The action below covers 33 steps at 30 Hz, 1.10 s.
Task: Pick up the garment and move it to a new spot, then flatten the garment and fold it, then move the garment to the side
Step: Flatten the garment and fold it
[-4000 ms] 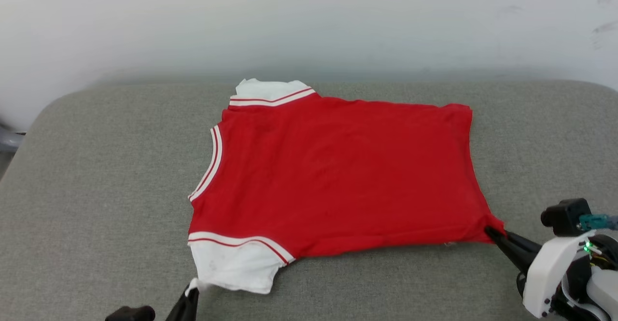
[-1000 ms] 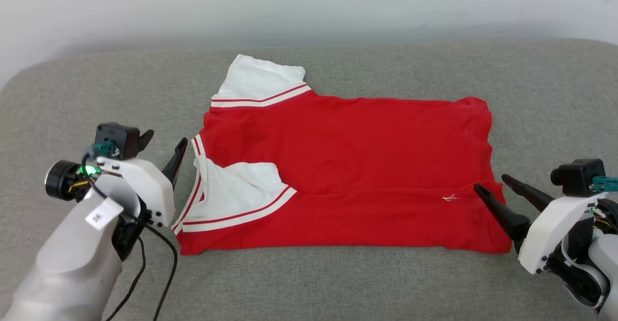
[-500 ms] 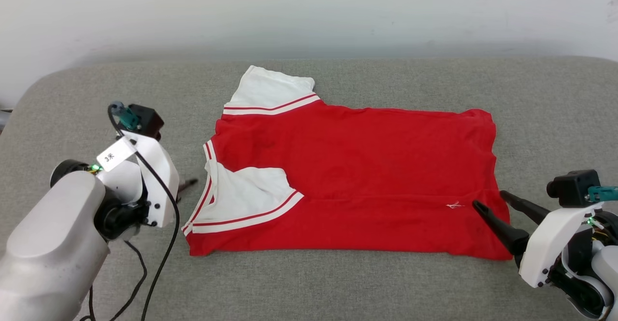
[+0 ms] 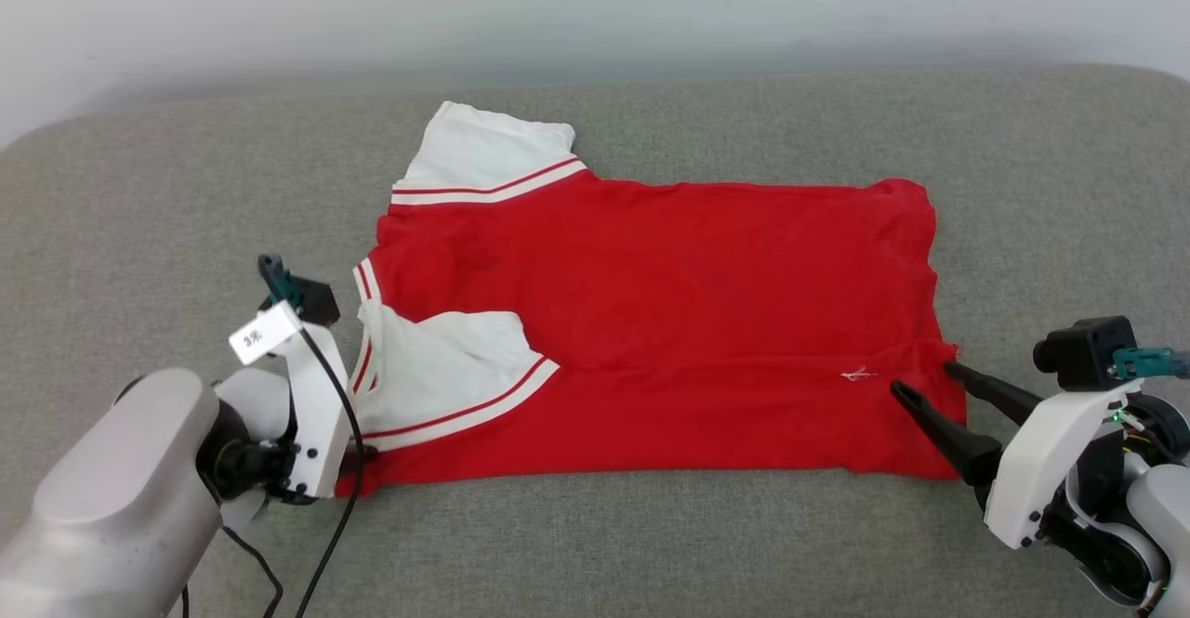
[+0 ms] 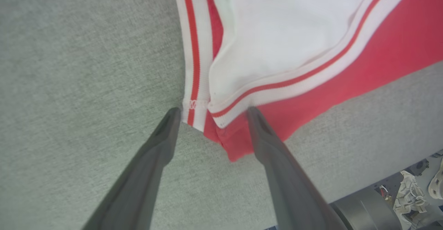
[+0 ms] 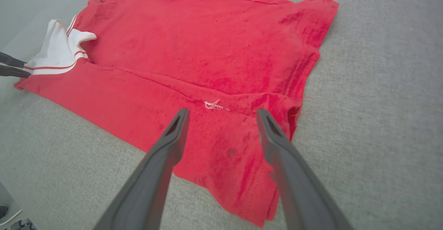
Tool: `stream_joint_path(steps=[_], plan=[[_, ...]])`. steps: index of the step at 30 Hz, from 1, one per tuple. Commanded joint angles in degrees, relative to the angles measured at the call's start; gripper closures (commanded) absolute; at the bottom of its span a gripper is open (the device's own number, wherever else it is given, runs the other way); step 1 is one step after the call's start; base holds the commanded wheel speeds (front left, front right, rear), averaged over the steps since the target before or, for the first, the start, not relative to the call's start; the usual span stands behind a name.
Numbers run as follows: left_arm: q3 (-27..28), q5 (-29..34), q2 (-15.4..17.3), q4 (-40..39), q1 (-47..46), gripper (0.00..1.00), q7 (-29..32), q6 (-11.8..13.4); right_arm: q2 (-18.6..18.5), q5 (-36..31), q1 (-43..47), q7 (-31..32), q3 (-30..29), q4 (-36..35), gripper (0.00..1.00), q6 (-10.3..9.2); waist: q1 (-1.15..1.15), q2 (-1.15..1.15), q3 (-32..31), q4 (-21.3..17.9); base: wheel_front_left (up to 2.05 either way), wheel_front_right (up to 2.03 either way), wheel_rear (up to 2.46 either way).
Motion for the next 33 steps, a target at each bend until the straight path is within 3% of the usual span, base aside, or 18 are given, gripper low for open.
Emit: stream_joint_path(steps=[1, 8, 9, 10, 20, 28, 33], plan=[[-0.30, -0.14, -0.37, 0.93, 1.31, 0.00, -0.36, 0.01, 0.44, -0.49, -0.58, 0.20, -0.31, -0.37, 0.00, -0.05, 0.00, 0.00, 0.67, -0.59, 0.00, 0.00, 0.00], [-1.21, -2.21, -2.58, 5.27, 4.80, 0.00, -2.04, -0.42, 0.74, -1.00, -1.05, 0.60, -1.20, -0.85, 0.00, -0.05, 0.00, 0.00, 1.35, -1.56, 0.00, 0.00, 0.00], [-1.33, -2.37, -2.95, 5.24, 5.01, 0.65, -2.87, -0.49, 0.67, -1.06, -1.15, 0.38, -1.51, -0.91, 0.00, -0.05, 0.00, 0.00, 1.24, -1.63, 0.00, 0.00, 0.00], [-1.40, -2.64, -3.09, 5.29, 5.19, 1.00, -3.66, -0.61, 0.52, -1.17, -1.24, 0.23, -1.81, -0.98, 0.00, -0.05, 0.00, 0.00, 1.10, -1.67, 0.00, 0.00, 0.00], [-0.54, -2.39, 1.31, 0.10, 3.81, 1.00, -11.93, -0.76, -4.60, -3.02, -3.37, 3.95, -5.64, -3.70, 0.00, -0.05, 0.00, 0.00, -1.14, -1.21, 0.00, 0.00, 0.00], [0.20, -1.28, 3.96, -6.54, 4.47, 1.00, -15.12, -0.23, -10.43, -0.74, -6.27, 20.49, -5.96, -7.89, 0.00, -0.05, 0.00, 0.00, -2.02, -0.17, 0.00, 0.00, 0.00], [-0.20, -0.41, 4.70, -10.57, 5.00, 1.00, -15.41, 1.06, -10.21, -0.09, -7.67, 30.95, -4.46, -6.57, 0.00, -0.05, 0.00, 0.00, -1.72, 0.35, 0.00, 0.00, 0.00]])
